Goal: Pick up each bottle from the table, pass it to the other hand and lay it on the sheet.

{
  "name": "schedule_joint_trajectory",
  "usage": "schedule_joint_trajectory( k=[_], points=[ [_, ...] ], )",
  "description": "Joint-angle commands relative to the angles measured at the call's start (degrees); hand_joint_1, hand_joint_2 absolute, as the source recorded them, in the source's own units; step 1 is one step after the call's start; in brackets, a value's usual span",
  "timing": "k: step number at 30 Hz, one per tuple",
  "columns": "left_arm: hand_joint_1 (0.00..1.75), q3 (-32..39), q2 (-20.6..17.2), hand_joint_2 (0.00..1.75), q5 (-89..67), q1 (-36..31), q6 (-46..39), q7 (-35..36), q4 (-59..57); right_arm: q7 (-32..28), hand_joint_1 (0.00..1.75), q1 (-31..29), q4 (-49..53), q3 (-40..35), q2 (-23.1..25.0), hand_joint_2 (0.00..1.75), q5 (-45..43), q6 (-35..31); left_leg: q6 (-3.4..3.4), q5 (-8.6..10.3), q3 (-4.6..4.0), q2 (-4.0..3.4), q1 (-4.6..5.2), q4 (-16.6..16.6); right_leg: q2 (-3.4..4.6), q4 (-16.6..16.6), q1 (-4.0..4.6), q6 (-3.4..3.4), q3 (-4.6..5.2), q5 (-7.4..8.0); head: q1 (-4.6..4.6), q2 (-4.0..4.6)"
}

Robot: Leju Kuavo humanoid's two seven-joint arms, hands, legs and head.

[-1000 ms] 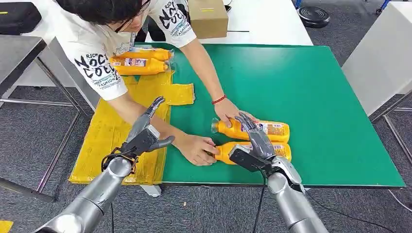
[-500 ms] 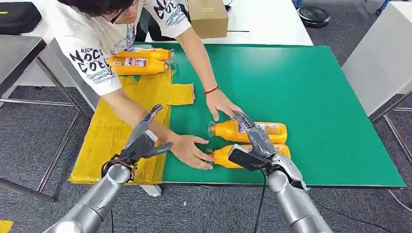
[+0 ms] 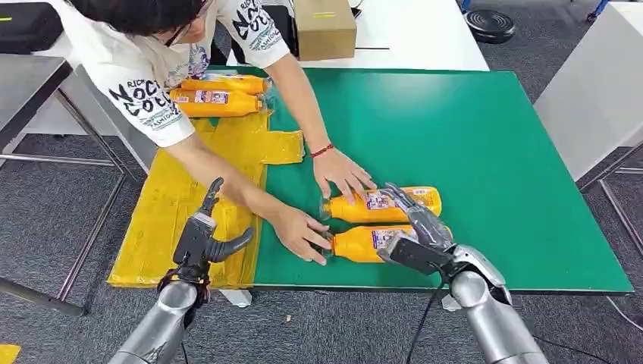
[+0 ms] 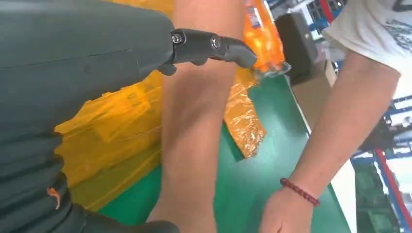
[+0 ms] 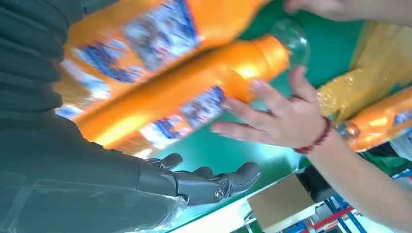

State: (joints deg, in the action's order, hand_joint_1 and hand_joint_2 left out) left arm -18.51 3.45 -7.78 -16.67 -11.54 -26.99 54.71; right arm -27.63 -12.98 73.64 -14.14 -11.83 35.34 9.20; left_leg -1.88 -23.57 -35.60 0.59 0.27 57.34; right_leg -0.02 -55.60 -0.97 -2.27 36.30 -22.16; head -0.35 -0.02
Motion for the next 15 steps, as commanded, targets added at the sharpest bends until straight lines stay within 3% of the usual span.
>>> schedule_joint_trajectory(
  k=[1,5,12,15],
  points=[
    [0.0,1.49,1.29,1.75,1.23,1.27,0.22,0.32,0.27,2.0,0.0,2.45,6.68,-2.28,-5.7,1.75,-1.55,1.89,0.07,-0.11,0.19,-0.03,-0.03,0.03,-0.01,-0.02,0.04,0.07,-0.19,-0.11,0.0,0.0],
    [0.0,0.59,1.0,1.75,2.46,1.51,0.48,0.28,1.02,4.55,0.0,6.48,13.75,-0.72,-8.39,1.75,-3.7,3.65,0.06,-0.09,0.16,0.1,-0.01,0.02,-0.13,-0.03,0.02,0.07,-0.17,-0.14,0.0,0.0],
    [0.0,0.07,0.62,1.75,3.26,1.83,0.73,0.99,1.78,6.6,0.0,9.39,16.55,0.73,-9.12,1.75,-2.74,3.82,0.1,-0.21,0.36,-0.06,-0.06,0.06,-0.02,-0.04,0.08,0.1,-0.36,-0.22,-0.02,0.0],
    [0.0,-0.5,0.47,1.75,4.16,1.32,0.35,1.46,0.64,8.42,0.0,10.56,17.28,2.34,-12.13,1.75,-4.11,5.56,0.09,-0.19,0.37,0.07,-0.06,0.03,-0.14,-0.02,0.08,0.1,-0.39,-0.23,0.0,0.0]
  ],
)
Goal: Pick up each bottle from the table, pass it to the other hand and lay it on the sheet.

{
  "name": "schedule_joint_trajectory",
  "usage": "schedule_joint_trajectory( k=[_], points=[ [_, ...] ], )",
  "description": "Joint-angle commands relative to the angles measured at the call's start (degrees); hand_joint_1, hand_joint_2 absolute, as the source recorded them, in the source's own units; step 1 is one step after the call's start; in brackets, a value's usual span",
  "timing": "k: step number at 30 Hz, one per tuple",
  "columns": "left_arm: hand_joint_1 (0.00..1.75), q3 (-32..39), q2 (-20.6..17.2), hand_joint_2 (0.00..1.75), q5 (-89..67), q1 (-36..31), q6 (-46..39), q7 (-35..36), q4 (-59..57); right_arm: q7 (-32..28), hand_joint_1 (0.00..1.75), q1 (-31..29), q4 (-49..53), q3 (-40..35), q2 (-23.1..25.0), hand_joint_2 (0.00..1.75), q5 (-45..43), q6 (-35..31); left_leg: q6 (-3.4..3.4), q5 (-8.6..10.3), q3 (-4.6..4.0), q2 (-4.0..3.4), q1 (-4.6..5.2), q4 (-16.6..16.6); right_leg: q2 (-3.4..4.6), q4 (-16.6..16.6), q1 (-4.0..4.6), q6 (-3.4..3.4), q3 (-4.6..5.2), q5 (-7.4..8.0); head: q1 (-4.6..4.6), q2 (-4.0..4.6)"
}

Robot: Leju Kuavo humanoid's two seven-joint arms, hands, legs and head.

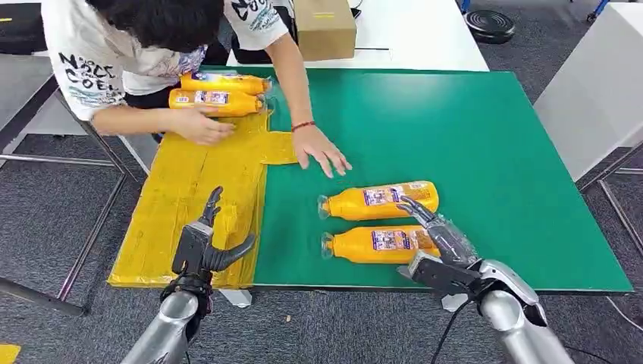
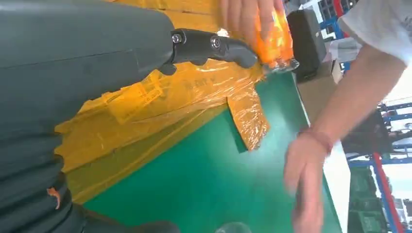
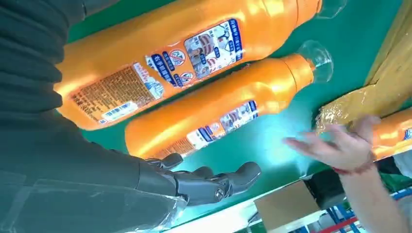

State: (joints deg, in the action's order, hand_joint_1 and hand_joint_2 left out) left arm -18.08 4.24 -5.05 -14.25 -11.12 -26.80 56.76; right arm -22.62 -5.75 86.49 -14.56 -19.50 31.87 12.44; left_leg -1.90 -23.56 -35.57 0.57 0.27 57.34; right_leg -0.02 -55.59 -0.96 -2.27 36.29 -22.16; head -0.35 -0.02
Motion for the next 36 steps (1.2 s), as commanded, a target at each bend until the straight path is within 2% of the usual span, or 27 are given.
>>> schedule_joint_trajectory(
  k=[1,5,7,8,10,14,16,17,20,22,23,25,26,28,32,34,36],
  points=[
    [0.0,-1.09,-0.39,1.75,1.66,-1.18,-0.05,1.23,-1.56,3.61,0.0,3.1,3.86,3.2,-5.32,1.75,-1.31,2.99,0.06,-0.08,0.15,0.08,0.0,-0.01,-0.11,-0.01,0.01,0.06,-0.18,-0.12,0.0,0.0],
    [0.0,-1.11,-0.4,1.75,1.7,-1.19,-0.05,1.22,-1.6,3.51,0.0,2.98,3.6,3.45,-5.55,1.75,-1.55,3.19,0.08,-0.18,0.28,-0.03,0.0,0.03,-0.01,-0.03,0.01,0.08,-0.31,-0.16,0.0,0.0],
    [0.0,-1.16,-0.41,1.75,1.78,-1.2,-0.06,1.2,-1.57,3.5,0.0,2.69,3.25,3.42,-5.34,1.75,-1.52,3.2,0.04,-0.06,0.08,-0.03,0.02,-0.02,0.0,0.02,-0.01,0.04,-0.1,-0.04,0.02,0.0],
    [0.0,-1.16,-0.41,1.75,1.78,-1.2,-0.06,1.2,-1.57,3.5,0.0,2.69,3.25,3.42,-5.34,1.75,-1.52,3.2,0.1,-0.15,0.29,-0.06,0.0,-0.02,0.02,0.01,0.01,0.09,-0.3,-0.13,-0.02,0.0],
    [0.0,-1.16,-0.41,1.75,1.78,-1.2,-0.06,1.2,-1.57,3.5,0.0,2.69,3.25,3.42,-5.34,1.75,-1.52,3.2,0.05,-0.06,0.1,-0.03,0.01,-0.02,0.0,0.03,0.0,0.05,-0.12,-0.04,0.0,0.0],
    [0.0,-1.28,-0.44,1.75,2.64,-1.3,0.18,1.54,-1.98,3.98,0.0,2.43,2.01,3.34,-5.69,1.75,-1.58,3.54,0.15,-0.28,0.5,-0.09,-0.05,0.03,0.03,-0.01,0.08,0.14,-0.5,-0.25,0.0,0.0],
    [0.0,-1.14,-0.42,1.75,3.21,-1.32,-0.34,1.4,-2.49,4.03,0.0,1.69,-0.18,3.37,-6.0,1.75,-1.53,3.62,0.11,-0.22,0.41,-0.09,-0.04,-0.01,0.03,0.03,0.06,0.11,-0.41,-0.18,-0.02,0.0],
    [0.0,-1.23,-0.38,1.75,3.41,-1.42,-0.4,1.31,-2.92,3.97,0.0,0.62,-2.05,3.06,-5.91,1.75,-1.5,3.52,0.06,-0.1,0.21,-0.06,-0.01,-0.03,0.02,0.05,0.03,0.05,-0.22,-0.07,0.0,0.0],
    [0.0,-1.62,-0.02,1.75,3.74,-1.65,-0.4,0.87,-3.45,4.76,0.0,-3.28,-7.59,1.91,-5.0,1.75,-0.08,3.02,0.09,-0.2,0.45,-0.19,-0.04,-0.03,0.13,0.08,0.06,0.08,-0.44,-0.11,-0.02,0.0],
    [0.0,-1.81,0.03,1.75,3.66,-2.0,-0.86,0.89,-3.32,5.09,0.0,-5.14,-9.85,1.22,-4.27,1.75,0.82,2.47,0.04,-0.08,0.18,-0.18,-0.02,-0.04,0.15,0.09,0.03,0.04,-0.19,0.01,0.0,0.0],
    [0.0,-1.77,0.05,1.75,3.63,-2.09,-1.23,1.06,-3.35,5.51,0.0,-5.85,-10.7,0.81,-3.88,1.75,1.63,1.93,0.09,-0.19,0.41,-0.29,-0.05,-0.03,0.24,0.09,0.06,0.08,-0.39,-0.06,-0.02,0.0],
    [0.0,-1.88,0.27,1.75,3.51,-2.43,-1.38,1.27,-3.89,5.98,0.0,-7.84,-13.6,0.0,-3.06,1.75,2.3,2.08,0.03,-0.04,0.12,-0.14,-0.01,-0.05,0.1,0.09,0.02,0.04,-0.14,0.02,0.0,0.0],
    [0.0,-1.98,0.31,1.75,3.42,-2.55,-1.35,1.27,-4.22,5.91,0.0,-9.17,-15.46,-0.47,-2.5,1.75,2.53,1.98,0.09,-0.13,0.32,-0.22,-0.04,-0.02,0.17,0.08,0.06,0.08,-0.33,-0.04,0.0,0.0],
    [0.0,-2.01,0.49,1.75,3.14,-2.86,-1.72,1.23,-4.87,5.61,0.0,-12.53,-20.09,-2.01,-1.68,1.75,2.89,1.76,0.04,-0.05,0.2,-0.2,-0.02,-0.05,0.17,0.11,0.04,0.05,-0.2,0.03,0.0,0.0],
    [0.0,-1.89,0.62,1.75,3.08,-3.08,-1.77,1.12,-5.23,5.04,0.0,-15.5,-24.06,-3.35,-0.85,1.75,3.07,1.67,0.13,-0.23,0.53,-0.35,-0.08,0.0,0.27,0.07,0.11,0.14,-0.51,-0.1,0.0,0.0],
    [0.0,-1.72,0.77,1.75,2.79,-3.25,-1.91,1.06,-5.25,4.97,0.0,-17.89,-27.29,-4.63,0.37,1.75,3.32,1.24,0.05,-0.07,0.23,-0.28,-0.04,-0.04,0.22,0.09,0.06,0.06,-0.21,0.03,-0.02,0.0],
    [0.0,-1.37,1.03,1.75,2.33,-3.16,-2.21,1.27,-4.96,4.81,0.0,-19.96,-30.36,-5.9,1.84,1.75,3.69,0.73,0.08,-0.11,0.33,-0.31,-0.05,-0.05,0.25,0.09,0.06,0.08,-0.29,0.0,0.0,0.0]
  ],
)
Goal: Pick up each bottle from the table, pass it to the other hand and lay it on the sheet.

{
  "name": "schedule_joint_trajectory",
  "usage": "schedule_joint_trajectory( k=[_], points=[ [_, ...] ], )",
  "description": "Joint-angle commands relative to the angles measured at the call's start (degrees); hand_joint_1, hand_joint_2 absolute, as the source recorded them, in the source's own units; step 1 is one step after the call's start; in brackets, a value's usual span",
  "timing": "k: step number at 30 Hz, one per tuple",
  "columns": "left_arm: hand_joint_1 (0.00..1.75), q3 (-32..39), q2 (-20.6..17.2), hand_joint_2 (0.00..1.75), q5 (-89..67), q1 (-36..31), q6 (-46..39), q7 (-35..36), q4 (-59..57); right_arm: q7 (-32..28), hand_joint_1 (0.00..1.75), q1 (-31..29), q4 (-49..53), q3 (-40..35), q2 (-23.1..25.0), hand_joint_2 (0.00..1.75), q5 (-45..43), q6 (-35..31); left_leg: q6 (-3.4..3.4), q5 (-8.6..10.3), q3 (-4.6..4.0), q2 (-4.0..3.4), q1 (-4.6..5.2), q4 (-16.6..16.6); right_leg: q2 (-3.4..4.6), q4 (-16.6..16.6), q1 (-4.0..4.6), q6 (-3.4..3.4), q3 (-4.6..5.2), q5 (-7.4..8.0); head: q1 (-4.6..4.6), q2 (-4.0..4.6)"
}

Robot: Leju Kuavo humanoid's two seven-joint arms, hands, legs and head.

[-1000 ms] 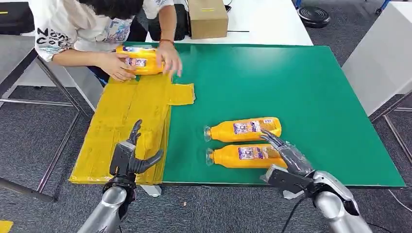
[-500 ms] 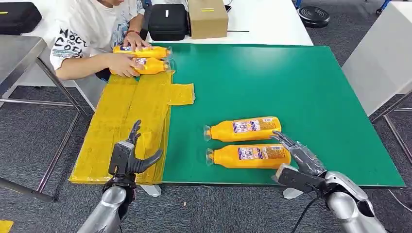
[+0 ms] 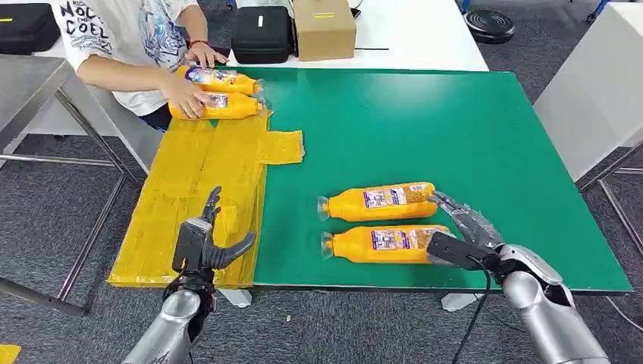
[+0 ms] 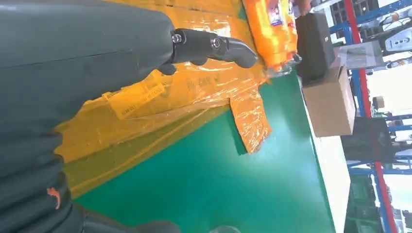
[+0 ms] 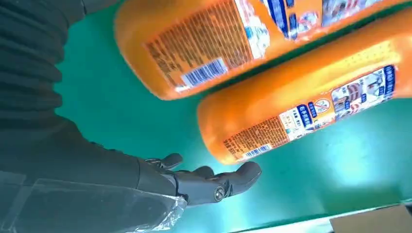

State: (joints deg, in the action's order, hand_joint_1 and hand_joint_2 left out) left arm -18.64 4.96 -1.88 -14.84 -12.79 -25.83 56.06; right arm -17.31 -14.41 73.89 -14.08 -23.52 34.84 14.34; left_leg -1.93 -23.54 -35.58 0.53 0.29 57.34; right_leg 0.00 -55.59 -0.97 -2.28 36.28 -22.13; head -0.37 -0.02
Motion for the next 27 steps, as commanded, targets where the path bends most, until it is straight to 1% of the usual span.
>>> schedule_joint_trajectory(
  k=[1,2,3,4,6,7,8,10,12,13,16,17,19,27],
  points=[
    [0.0,-0.71,0.37,1.75,-1.08,-2.5,-0.48,0.36,-4.16,-0.7,0.0,-12.11,-19.08,-7.08,6.4,1.75,0.81,-1.3,0.07,-0.08,0.19,-0.21,-0.06,-0.03,0.19,0.07,0.06,0.06,-0.16,0.0,0.0,0.0],
    [0.0,-0.59,0.42,1.75,-1.17,-2.41,-0.53,0.36,-4.06,-0.82,0.0,-12.92,-20.34,-7.8,6.95,1.75,1.06,-1.17,0.11,-0.15,0.38,-0.35,-0.08,-0.04,0.31,0.08,0.08,0.09,-0.3,-0.03,0.02,0.0],
    [0.0,-0.51,0.41,1.75,-1.46,-2.23,-0.7,0.37,-3.77,-1.12,0.0,-13.48,-21.41,-8.33,7.53,1.75,1.13,-1.2,0.1,-0.14,0.34,-0.34,-0.08,-0.03,0.3,0.08,0.09,0.09,-0.28,-0.02,0.02,0.0],
    [0.0,-0.45,0.36,1.75,-1.63,-2.03,-0.58,0.49,-3.47,-1.34,0.0,-13.84,-22.07,-8.84,7.97,1.75,1.21,-1.26,0.14,-0.21,0.49,-0.37,-0.09,-0.03,0.32,0.08,0.09,0.12,-0.41,-0.08,0.02,0.0],
    [0.0,-0.5,0.12,1.75,-2.27,-1.62,-0.44,0.72,-2.51,-1.86,0.0,-14.05,-22.37,-9.66,8.53,1.75,0.99,-1.0,0.1,-0.12,0.32,-0.28,-0.07,-0.05,0.24,0.07,0.07,0.08,-0.26,-0.02,0.0,0.0],
    [0.0,-0.69,-0.05,1.75,-2.84,-1.41,-0.43,0.95,-2.0,-1.92,0.0,-13.86,-22.07,-10.02,8.54,1.75,0.93,-0.98,0.12,-0.16,0.4,-0.3,-0.08,-0.03,0.25,0.06,0.08,0.11,-0.34,-0.06,0.02,0.0],
    [0.0,-0.59,-0.08,1.75,-3.31,-0.88,-0.19,1.31,-1.04,-2.12,0.0,-13.46,-21.51,-10.27,8.61,1.75,0.44,-0.69,0.08,-0.07,0.22,-0.17,-0.06,-0.05,0.14,0.06,0.06,0.07,-0.19,-0.02,0.02,0.0],
    [0.0,-0.86,-0.31,1.75,-4.14,0.11,0.35,1.52,0.52,-2.45,0.0,-13.45,-21.28,-10.83,8.85,1.75,0.06,-0.39,0.12,-0.16,0.42,-0.23,-0.08,-0.04,0.18,0.06,0.09,0.11,-0.35,-0.09,0.02,0.0],
    [0.0,-1.14,-0.58,1.75,-4.74,1.01,0.68,1.69,2.2,-2.68,0.0,-13.98,-21.59,-11.0,9.54,1.75,-0.03,-0.21,0.07,-0.08,0.21,-0.15,-0.06,-0.02,0.15,0.05,0.05,0.06,-0.18,-0.03,0.02,0.0],
    [0.0,-1.19,-0.69,1.75,-4.93,1.32,0.7,1.75,2.76,-2.65,0.0,-14.12,-21.61,-11.05,9.68,1.75,-0.04,-0.18,0.11,-0.18,0.41,-0.27,-0.07,-0.02,0.25,0.04,0.07,0.1,-0.34,-0.1,0.0,0.0],
    [0.0,-1.38,-0.75,1.75,-5.16,1.39,0.83,1.82,3.1,-2.67,0.0,-14.29,-21.61,-11.12,9.68,1.75,-0.1,0.04,0.07,-0.08,0.22,-0.19,-0.05,-0.03,0.14,0.04,0.05,0.07,-0.18,-0.03,0.0,0.0],
    [0.0,-1.53,-0.86,1.75,-5.16,1.87,1.59,2.06,4.14,-2.65,0.0,-14.38,-21.44,-11.2,9.56,1.75,-0.01,-0.05,0.11,-0.14,0.37,-0.22,-0.07,-0.03,0.17,0.03,0.07,0.1,-0.31,-0.09,0.02,0.0],
    [0.0,-2.19,-1.3,1.75,-6.02,3.0,3.16,2.5,6.29,-2.79,0.0,-13.61,-20.38,-11.11,9.35,1.75,0.01,0.1,0.12,-0.15,0.37,-0.17,-0.08,-0.02,0.13,0.03,0.08,0.11,-0.32,-0.11,0.02,0.0],
    [0.0,-2.3,-1.35,1.75,-6.2,3.49,3.28,2.56,7.11,-2.79,0.0,-13.17,-19.87,-11.14,9.23,1.75,0.1,0.01,0.1,-0.11,0.3,-0.14,-0.06,-0.03,0.09,0.04,0.06,0.09,-0.26,-0.08,0.02,0.0]
  ],
)
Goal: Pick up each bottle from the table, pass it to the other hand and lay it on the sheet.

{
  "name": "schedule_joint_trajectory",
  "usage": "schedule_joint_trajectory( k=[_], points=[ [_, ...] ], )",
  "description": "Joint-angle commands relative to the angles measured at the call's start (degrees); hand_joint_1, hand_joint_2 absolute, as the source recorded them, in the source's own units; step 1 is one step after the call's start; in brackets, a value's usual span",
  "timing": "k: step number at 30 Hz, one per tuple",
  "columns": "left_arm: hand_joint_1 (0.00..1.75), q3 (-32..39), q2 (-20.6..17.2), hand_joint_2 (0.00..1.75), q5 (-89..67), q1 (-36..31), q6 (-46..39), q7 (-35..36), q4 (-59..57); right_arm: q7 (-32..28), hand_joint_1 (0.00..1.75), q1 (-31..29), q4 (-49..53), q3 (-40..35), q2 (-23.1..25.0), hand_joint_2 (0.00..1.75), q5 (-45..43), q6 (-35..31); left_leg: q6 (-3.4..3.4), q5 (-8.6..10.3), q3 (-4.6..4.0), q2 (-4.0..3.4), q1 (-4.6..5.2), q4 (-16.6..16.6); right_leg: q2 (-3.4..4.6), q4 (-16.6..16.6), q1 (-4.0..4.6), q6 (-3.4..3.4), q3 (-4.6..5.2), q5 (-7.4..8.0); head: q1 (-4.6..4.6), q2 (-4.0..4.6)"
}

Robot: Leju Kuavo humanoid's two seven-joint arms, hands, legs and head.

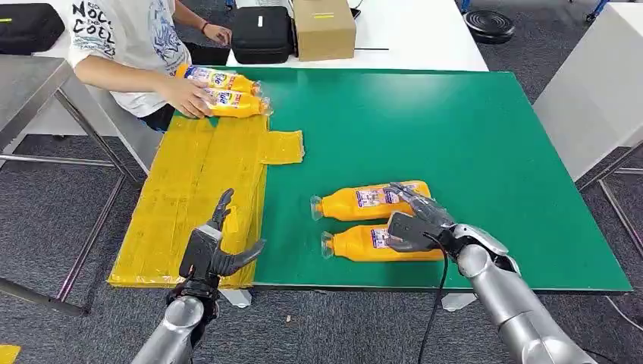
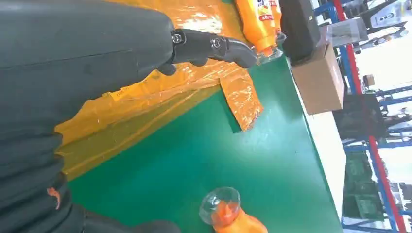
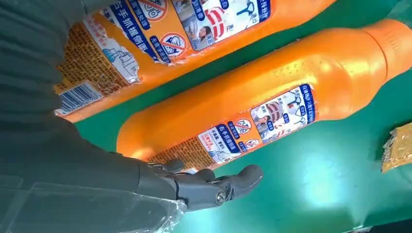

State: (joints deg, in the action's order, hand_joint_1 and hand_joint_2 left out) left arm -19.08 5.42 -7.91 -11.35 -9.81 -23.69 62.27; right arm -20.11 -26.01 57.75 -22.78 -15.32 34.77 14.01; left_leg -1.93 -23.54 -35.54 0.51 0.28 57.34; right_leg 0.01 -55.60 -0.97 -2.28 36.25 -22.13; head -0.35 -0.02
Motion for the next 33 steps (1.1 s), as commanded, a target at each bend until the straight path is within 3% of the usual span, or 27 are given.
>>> schedule_joint_trajectory(
  k=[1,11,18,27,33],
  points=[
    [0.0,-1.86,-1.81,1.75,-0.17,-0.01,0.31,0.42,0.9,0.01,0.0,-1.57,-3.72,-2.44,1.03,1.75,0.17,0.34,0.13,-0.17,0.38,-0.12,-0.07,-0.02,0.07,0.03,0.08,0.12,-0.35,-0.14,0.0,0.0],
    [0.0,-2.76,-3.1,1.75,-0.01,2.14,3.17,0.9,6.78,-0.44,0.0,0.05,1.05,-2.86,-0.59,1.75,0.87,0.61,0.14,-0.21,0.4,-0.09,-0.09,0.0,0.04,0.02,0.1,0.12,-0.37,-0.18,0.0,0.0],
    [0.0,-2.69,-4.76,1.75,0.86,4.43,4.63,1.12,9.29,1.5,0.0,12.87,15.35,-0.22,-6.89,1.75,1.91,-0.14,0.1,-0.11,0.29,0.26,-0.07,-0.05,-0.27,0.08,0.09,0.09,-0.34,-0.19,0.0,0.0],
    [0.0,-2.7,-4.64,1.75,1.55,4.12,5.6,1.2,9.11,3.31,0.0,15.96,20.41,1.7,-6.97,1.75,3.23,-0.36,0.08,-0.13,0.12,0.06,-0.01,-0.04,-0.06,0.03,0.01,0.08,-0.12,-0.1,0.0,0.0],
    [0.0,-2.94,-4.43,1.75,3.09,4.05,6.98,1.55,9.05,5.0,0.0,22.19,29.16,5.43,-7.19,1.75,5.05,-1.77,0.1,-0.18,0.25,0.14,-0.03,-0.03,-0.13,0.01,0.04,0.1,-0.25,-0.21,0.0,0.0]
  ],
)
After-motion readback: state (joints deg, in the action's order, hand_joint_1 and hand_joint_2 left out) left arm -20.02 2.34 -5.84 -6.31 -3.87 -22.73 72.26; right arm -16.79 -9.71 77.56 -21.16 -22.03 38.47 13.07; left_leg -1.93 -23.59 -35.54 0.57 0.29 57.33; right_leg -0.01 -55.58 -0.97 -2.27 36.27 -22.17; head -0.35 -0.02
